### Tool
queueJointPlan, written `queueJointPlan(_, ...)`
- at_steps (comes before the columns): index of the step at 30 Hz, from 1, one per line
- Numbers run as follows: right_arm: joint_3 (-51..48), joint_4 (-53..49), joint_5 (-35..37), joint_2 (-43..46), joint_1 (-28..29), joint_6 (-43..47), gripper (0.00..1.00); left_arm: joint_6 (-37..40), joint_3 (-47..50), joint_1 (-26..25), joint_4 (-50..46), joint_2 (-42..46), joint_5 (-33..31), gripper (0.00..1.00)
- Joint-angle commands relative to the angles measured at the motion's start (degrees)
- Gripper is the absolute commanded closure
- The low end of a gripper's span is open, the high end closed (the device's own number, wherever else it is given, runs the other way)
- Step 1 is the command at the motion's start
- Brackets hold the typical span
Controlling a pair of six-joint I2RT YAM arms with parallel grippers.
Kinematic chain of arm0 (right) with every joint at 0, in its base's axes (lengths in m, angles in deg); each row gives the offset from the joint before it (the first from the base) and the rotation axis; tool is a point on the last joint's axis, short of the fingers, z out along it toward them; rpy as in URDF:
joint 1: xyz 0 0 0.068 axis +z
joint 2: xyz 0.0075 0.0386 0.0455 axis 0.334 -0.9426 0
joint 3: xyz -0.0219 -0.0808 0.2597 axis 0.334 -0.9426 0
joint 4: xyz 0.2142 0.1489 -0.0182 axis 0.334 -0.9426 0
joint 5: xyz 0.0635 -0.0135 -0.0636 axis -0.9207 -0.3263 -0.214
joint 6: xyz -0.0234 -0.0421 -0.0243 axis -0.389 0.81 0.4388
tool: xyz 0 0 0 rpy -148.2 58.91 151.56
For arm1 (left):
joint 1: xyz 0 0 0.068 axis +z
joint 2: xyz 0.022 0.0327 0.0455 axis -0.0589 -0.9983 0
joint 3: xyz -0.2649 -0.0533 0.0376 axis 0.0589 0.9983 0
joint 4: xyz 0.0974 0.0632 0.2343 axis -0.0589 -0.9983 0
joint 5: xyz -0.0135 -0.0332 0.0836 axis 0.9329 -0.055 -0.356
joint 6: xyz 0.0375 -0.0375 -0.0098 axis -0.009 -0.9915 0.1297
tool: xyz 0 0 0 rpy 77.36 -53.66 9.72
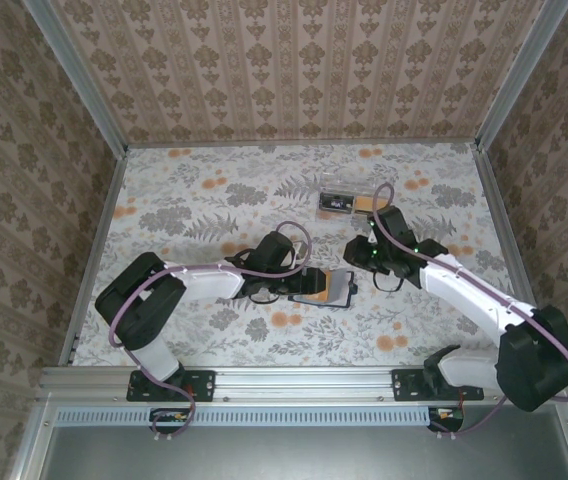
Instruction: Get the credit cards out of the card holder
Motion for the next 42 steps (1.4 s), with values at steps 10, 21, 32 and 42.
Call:
queueJointPlan(10, -6.3, 14.1, -11.3, -11.3, 2.9, -9.3, 0.83, 0.6, -0.4, -0.4, -2.8, 0.0, -1.3, 0.19)
queueJointPlan(21, -8.1, 16.1, -12.6, -15.5, 2.9, -9.3, 0.77, 0.2, -0.2, -0.1, -2.9, 0.0, -1.6, 0.19)
queueJointPlan(32, -8.5, 18.6, -13.9, -18.9, 2.9, -8.6, 0.76, 0.0, -0.4, 0.1, -2.7, -0.4, -1.1, 0.19)
queueJointPlan(42, -9.0, 19.9, -15.0, -18.4, 2.7, -8.9, 0.95, 0.0, -0.6, 0.1, -2.6, -0.7, -0.9, 0.19)
